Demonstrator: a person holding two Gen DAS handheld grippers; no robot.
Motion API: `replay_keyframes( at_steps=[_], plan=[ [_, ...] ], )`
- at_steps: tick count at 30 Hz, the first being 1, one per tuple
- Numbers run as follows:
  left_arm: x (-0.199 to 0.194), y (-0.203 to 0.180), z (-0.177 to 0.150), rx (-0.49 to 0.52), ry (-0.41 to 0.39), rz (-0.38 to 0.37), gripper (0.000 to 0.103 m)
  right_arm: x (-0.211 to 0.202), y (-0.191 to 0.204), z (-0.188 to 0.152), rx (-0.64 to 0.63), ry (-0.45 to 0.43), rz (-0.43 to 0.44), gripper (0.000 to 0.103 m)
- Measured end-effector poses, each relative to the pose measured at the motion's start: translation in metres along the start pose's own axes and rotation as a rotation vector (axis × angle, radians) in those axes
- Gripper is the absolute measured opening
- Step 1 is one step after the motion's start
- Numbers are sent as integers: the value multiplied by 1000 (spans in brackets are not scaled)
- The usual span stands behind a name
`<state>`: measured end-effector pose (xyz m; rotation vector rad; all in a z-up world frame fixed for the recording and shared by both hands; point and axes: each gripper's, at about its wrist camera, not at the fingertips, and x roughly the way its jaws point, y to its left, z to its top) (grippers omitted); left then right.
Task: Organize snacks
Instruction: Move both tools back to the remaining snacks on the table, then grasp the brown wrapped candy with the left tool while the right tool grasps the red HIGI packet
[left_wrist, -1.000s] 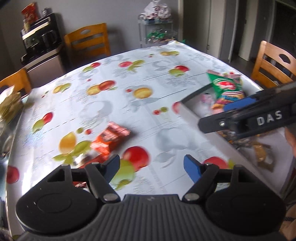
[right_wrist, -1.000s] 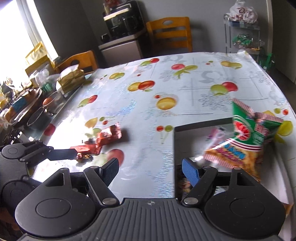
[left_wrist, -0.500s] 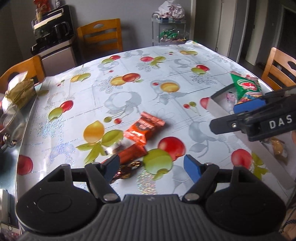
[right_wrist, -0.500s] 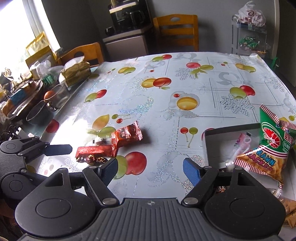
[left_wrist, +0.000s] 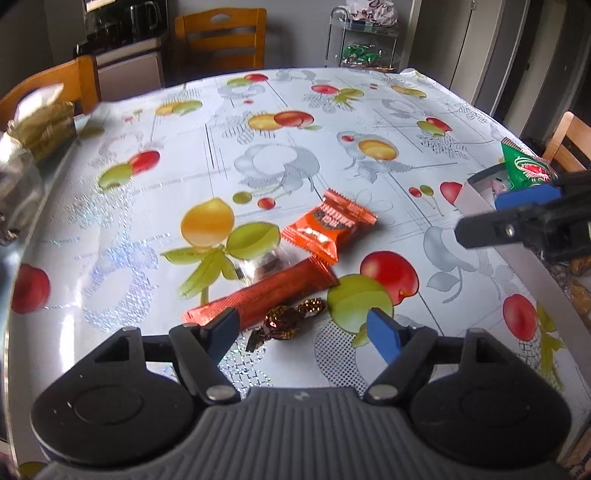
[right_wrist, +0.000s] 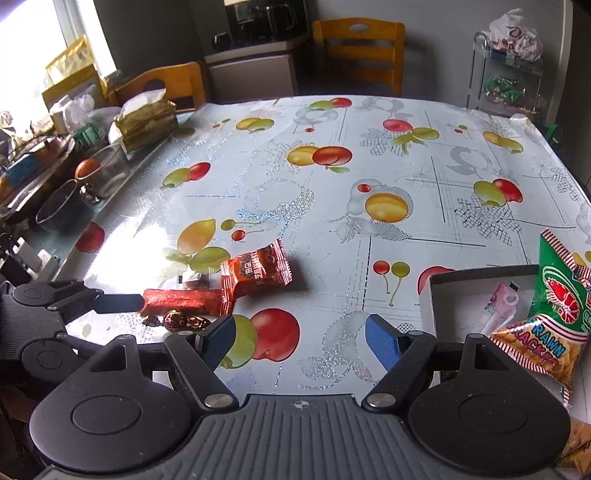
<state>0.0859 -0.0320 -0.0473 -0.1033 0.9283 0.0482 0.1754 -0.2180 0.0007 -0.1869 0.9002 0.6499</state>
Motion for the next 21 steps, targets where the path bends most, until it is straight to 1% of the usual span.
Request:
replay_keyframes(
  at_steps=[8, 14, 18, 21],
  plan=[
    [18, 3, -1, 5, 30, -64, 76, 27, 10, 21, -22, 29, -13, 78],
    [27, 6, -2, 6, 42, -89, 76, 51, 19, 32, -37, 51, -8, 79],
    [28, 5, -2, 16, 35, -101, 74, 64, 21, 35, -44, 68, -3, 79],
    [28, 6, -1, 26, 27, -100, 68, 70, 22, 36, -48, 75, 2, 79]
  ],
)
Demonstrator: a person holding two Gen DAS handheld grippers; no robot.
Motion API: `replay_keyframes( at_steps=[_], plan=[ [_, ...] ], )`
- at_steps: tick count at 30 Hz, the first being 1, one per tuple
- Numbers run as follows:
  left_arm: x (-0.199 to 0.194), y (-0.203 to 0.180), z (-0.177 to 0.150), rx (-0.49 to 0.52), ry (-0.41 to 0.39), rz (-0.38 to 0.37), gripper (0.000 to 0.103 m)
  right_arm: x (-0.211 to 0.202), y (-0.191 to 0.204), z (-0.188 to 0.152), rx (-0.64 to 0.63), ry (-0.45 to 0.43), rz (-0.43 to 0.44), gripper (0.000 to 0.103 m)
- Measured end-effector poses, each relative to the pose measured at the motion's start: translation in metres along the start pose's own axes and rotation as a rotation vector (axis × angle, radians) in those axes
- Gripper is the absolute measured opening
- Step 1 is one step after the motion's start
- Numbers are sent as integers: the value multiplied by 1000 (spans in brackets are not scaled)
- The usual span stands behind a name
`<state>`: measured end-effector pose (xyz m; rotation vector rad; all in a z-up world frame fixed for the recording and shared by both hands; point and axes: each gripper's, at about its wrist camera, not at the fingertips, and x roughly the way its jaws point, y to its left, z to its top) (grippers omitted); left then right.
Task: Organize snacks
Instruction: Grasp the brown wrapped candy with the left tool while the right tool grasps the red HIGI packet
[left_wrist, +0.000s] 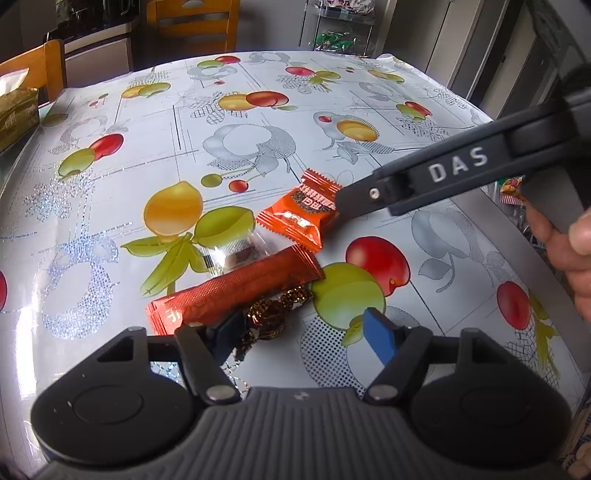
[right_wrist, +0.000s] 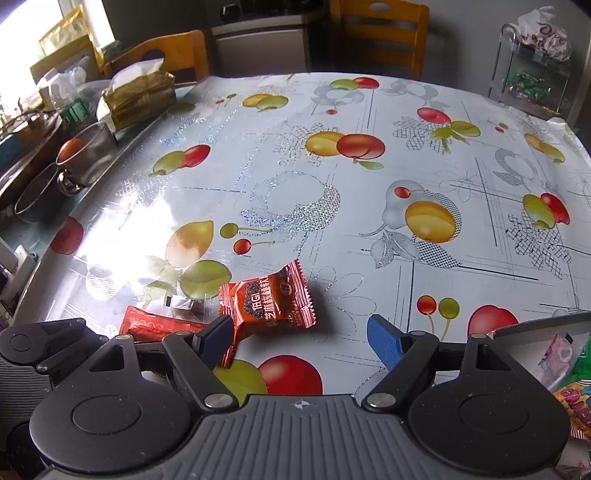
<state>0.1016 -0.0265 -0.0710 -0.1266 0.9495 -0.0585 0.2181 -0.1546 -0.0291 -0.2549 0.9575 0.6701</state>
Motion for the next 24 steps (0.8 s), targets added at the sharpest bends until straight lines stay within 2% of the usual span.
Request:
replay_keyframes(
  at_steps=[5, 15, 17, 20, 24],
  plan=[
    [1, 2, 1, 25, -7, 13, 50, 8, 1, 3, -20, 3, 5, 79],
    [4, 3, 4, 57, -17, 19, 38, 24, 7, 9, -37, 15, 19, 79],
    [4, 4, 4, 61, -17, 22, 30, 27, 9, 10, -43, 17, 21, 79],
    [3, 6, 3, 59, -17, 24, 23, 31, 11, 12, -52, 18, 23, 79],
    [1, 9, 2, 51, -15, 23, 21, 37, 15, 14, -65, 18, 27, 79]
  ],
)
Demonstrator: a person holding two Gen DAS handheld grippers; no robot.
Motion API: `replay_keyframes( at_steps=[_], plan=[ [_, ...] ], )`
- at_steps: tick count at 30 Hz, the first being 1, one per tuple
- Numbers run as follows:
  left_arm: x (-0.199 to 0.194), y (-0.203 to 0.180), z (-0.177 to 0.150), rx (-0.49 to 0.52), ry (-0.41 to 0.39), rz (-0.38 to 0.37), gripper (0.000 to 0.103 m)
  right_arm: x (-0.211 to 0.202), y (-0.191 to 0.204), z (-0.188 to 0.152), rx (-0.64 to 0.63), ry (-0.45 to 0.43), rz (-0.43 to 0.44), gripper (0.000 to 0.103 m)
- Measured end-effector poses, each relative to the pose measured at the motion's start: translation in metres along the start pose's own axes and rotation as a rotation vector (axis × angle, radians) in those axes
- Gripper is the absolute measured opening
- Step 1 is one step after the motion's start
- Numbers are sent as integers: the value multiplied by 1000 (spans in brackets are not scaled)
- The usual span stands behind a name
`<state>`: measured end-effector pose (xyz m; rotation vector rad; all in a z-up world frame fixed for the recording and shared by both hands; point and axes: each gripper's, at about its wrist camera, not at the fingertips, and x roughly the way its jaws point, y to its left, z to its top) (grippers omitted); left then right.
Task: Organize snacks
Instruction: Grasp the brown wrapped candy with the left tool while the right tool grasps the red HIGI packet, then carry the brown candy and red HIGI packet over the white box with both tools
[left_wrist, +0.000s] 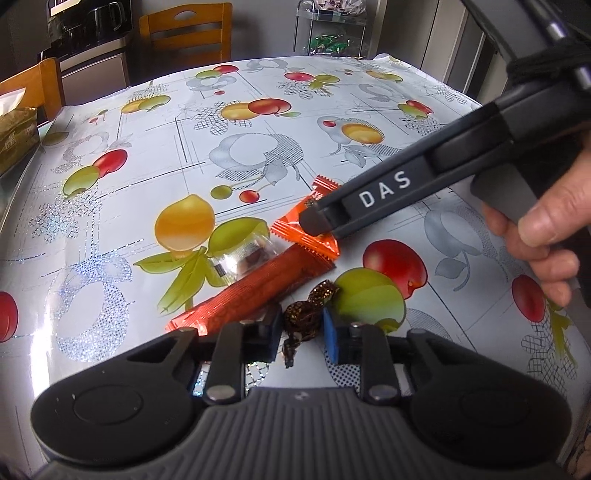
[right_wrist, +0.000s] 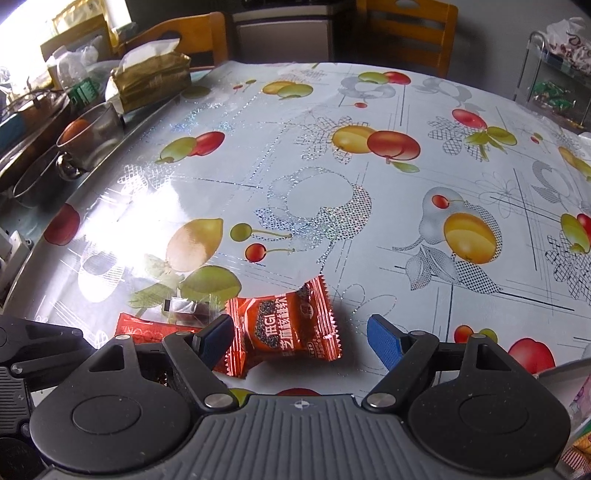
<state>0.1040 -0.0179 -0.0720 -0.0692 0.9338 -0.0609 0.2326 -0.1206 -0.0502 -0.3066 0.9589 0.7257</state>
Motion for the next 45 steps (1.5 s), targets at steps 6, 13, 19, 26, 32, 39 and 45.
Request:
replay_keyframes(
  at_steps=[6, 13, 19, 26, 32, 39, 45],
  plan=[
    [-3, 4, -2, -12, 3, 5, 21, 10, 6, 1, -26, 12, 8, 79],
    [-5, 6, -5, -27, 5, 18, 21, 16, 11, 0, -55, 21, 15, 79],
    [-6, 8, -5, -40, 5, 26, 21, 13, 17, -2, -105, 4, 8, 59],
    [-9, 6, -5, -43, 3, 27, 21, 8, 11, -2, -84, 6, 23, 44],
    [-14, 1, -4, -34, -11, 30, 21, -4, 6, -4, -58, -17, 22, 43],
    [-22, -6, -3, -19, -31, 41, 21, -20, 2, -8, -32, -40, 20, 43],
    [-30, -13, -2, -10, -46, 50, 21, -37, 0, -17, -14, -62, 16, 43]
  ],
)
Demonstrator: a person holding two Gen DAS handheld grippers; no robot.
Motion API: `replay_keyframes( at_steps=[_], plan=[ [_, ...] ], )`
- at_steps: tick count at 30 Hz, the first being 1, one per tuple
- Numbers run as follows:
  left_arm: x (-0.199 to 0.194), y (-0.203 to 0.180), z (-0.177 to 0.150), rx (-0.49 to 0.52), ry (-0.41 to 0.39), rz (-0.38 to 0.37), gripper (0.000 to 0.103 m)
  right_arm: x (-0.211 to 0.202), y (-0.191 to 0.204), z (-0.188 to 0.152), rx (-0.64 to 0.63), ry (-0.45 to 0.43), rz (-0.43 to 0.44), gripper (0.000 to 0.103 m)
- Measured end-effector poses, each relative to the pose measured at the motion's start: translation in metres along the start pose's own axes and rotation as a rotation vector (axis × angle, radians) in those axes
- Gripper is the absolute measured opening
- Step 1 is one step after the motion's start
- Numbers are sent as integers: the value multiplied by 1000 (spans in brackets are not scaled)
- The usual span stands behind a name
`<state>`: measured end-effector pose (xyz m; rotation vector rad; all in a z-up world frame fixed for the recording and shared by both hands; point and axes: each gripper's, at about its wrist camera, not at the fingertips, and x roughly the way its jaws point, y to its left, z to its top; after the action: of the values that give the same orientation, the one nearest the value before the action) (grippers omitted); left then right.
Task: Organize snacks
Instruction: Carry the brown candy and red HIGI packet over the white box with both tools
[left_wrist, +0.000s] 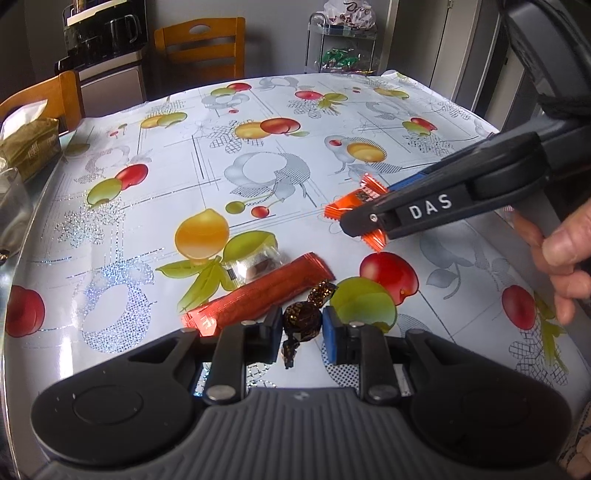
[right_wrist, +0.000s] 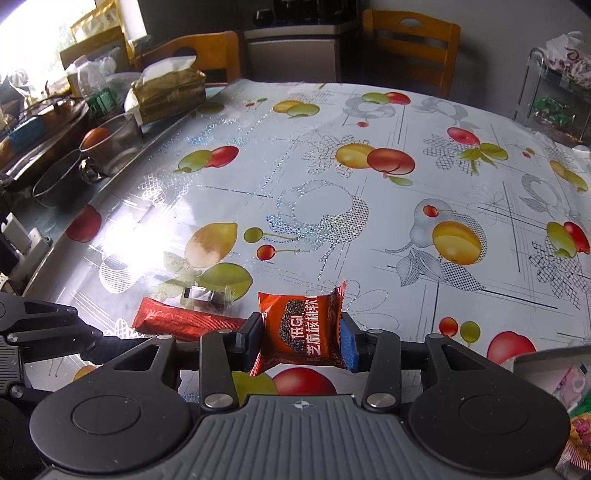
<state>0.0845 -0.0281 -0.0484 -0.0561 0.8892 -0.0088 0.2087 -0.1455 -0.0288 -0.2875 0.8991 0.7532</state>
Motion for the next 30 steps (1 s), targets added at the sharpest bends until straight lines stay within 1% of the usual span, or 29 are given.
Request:
replay_keyframes(
  at_steps=[15, 30],
  plan=[
    [-22, -22, 3, 40, -40, 7, 21, -46, -12, -21, 64, -68, -20, 43],
    [-26, -51, 14, 89, -69, -17, 21, -78, -31, -36, 106, -111, -44, 43]
  ],
)
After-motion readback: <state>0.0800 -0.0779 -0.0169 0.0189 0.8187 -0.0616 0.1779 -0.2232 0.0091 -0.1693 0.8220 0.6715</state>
